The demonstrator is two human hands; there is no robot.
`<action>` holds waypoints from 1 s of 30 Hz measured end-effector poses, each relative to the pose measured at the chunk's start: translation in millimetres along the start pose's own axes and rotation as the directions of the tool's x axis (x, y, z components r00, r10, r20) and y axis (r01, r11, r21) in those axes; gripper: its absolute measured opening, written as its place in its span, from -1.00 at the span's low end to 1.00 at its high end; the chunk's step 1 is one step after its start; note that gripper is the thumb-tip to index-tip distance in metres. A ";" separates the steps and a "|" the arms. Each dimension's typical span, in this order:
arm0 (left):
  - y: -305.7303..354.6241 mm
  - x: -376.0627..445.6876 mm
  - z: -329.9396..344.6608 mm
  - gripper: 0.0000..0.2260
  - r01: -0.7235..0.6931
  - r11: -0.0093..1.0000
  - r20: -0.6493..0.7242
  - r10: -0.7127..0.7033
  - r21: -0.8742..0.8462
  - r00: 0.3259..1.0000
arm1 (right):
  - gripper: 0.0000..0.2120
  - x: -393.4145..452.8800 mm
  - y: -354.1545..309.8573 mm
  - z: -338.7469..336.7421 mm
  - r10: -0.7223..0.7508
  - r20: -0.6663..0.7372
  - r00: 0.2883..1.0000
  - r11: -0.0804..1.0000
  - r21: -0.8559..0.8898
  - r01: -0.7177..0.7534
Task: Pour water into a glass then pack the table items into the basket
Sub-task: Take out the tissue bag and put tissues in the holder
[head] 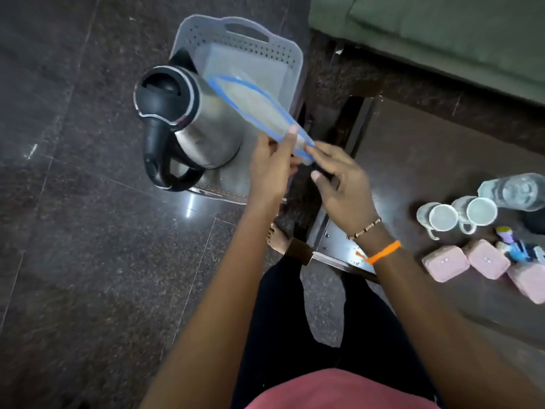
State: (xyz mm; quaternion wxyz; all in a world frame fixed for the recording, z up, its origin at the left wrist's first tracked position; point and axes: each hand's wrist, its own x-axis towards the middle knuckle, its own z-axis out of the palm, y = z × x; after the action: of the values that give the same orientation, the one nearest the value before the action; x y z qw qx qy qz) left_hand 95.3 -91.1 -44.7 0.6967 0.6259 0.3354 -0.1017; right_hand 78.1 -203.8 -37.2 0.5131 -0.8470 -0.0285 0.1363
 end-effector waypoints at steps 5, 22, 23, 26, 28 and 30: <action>-20.7 -45.4 41.0 -0.89 0.022 1.000 -0.013 -0.021 0.010 1.000 | -0.69 -51.9 24.1 -52.5 0.076 0.002 0.997 0.995 0.061 -0.076; -96.8 -152.3 169.7 -0.83 0.012 0.920 -0.068 0.016 0.392 0.998 | -0.70 -134.1 96.4 -212.8 0.081 -0.081 0.993 0.749 -0.653 -0.115; -98.6 -156.5 175.5 -0.85 -0.020 0.914 -0.055 0.046 0.406 0.997 | -0.71 -137.9 96.7 -215.4 0.085 -0.094 0.992 0.695 -0.707 -0.126; -105.9 -169.7 195.6 -0.82 -0.169 0.839 0.073 0.153 0.518 0.986 | -0.77 -143.4 95.9 -221.6 0.080 -0.129 0.988 0.645 -0.750 -0.150; -108.1 -176.7 207.0 -0.75 -0.261 0.786 0.146 0.216 0.561 0.965 | -0.72 -143.2 96.9 -227.7 0.034 -0.141 0.989 0.743 -0.658 -0.119; -110.1 -181.1 214.1 -0.72 -0.330 0.765 0.208 0.257 0.553 0.944 | -0.66 -140.8 97.4 -234.0 0.093 -0.114 0.989 0.884 -0.448 -0.135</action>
State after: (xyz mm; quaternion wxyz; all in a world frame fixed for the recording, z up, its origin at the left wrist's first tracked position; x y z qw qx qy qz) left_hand -30.3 -364.4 -27.4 0.4981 0.8458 0.1437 -0.1260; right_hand -5.3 -477.8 7.9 0.2929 -0.9487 0.0131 0.1181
